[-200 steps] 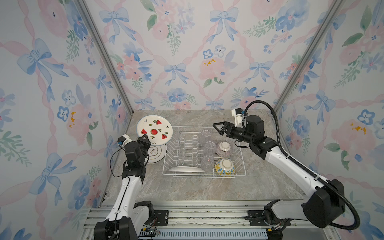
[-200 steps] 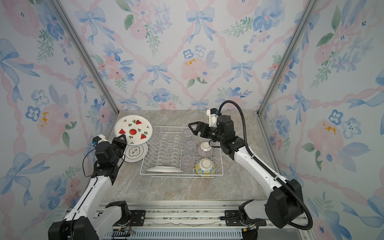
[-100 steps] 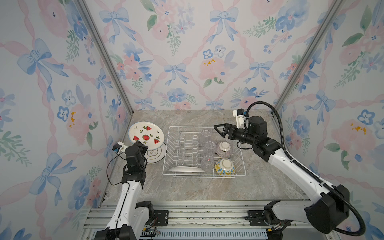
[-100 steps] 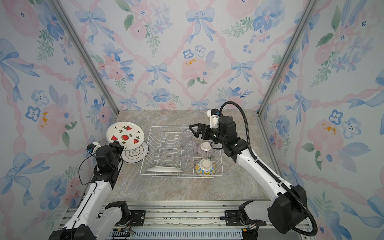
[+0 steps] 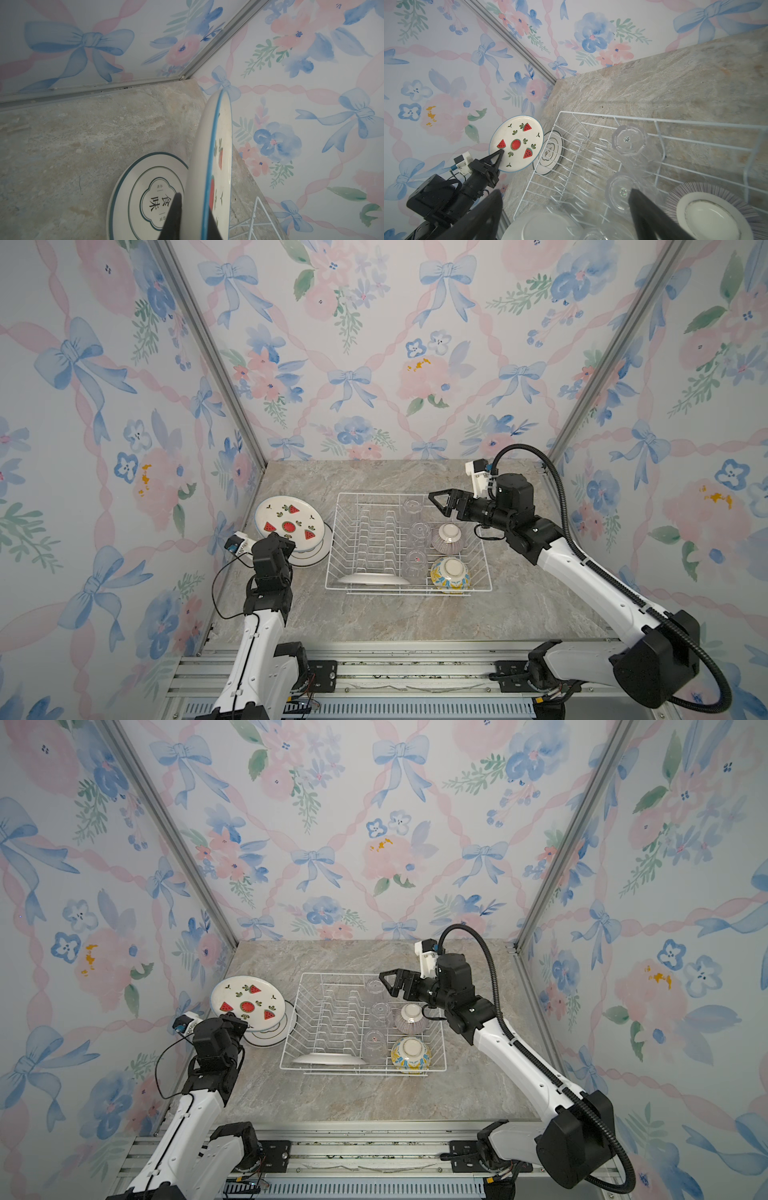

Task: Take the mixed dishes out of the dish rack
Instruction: 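Lower the plate onto the table plates with the left gripper while the right gripper withdraws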

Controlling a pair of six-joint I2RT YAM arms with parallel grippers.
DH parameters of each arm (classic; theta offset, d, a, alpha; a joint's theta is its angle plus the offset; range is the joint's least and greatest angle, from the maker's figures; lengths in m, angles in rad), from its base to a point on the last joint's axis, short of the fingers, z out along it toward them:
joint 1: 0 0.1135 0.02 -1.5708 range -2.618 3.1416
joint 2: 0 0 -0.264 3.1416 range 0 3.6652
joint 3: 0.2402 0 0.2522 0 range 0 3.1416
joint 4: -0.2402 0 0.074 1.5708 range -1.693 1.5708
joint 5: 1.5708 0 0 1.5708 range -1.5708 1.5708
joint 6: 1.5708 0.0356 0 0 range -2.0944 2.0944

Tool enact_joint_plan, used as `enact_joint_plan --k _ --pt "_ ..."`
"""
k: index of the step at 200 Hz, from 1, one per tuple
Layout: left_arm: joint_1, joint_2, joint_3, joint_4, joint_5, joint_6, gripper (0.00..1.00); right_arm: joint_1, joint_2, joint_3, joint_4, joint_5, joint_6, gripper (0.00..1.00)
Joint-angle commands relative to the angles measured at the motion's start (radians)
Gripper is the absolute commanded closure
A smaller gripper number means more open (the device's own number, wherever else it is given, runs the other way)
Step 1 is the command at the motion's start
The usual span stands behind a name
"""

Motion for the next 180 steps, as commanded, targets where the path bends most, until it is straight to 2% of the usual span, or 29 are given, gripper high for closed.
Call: enact_joint_plan --k 1,91,180 --pt "0.007 -0.028 0.005 0.082 -0.007 0.013 1.0 0.014 -0.024 -0.01 -0.021 0.017 -0.02 0.03" --pt "0.038 0.055 -0.005 0.047 0.102 0.013 1.0 0.013 -0.01 0.0 -0.054 0.029 -0.037 0.03" --pt "0.079 0.22 0.047 0.098 0.294 0.047 1.0 0.016 0.027 0.026 -0.066 0.023 -0.034 0.03"
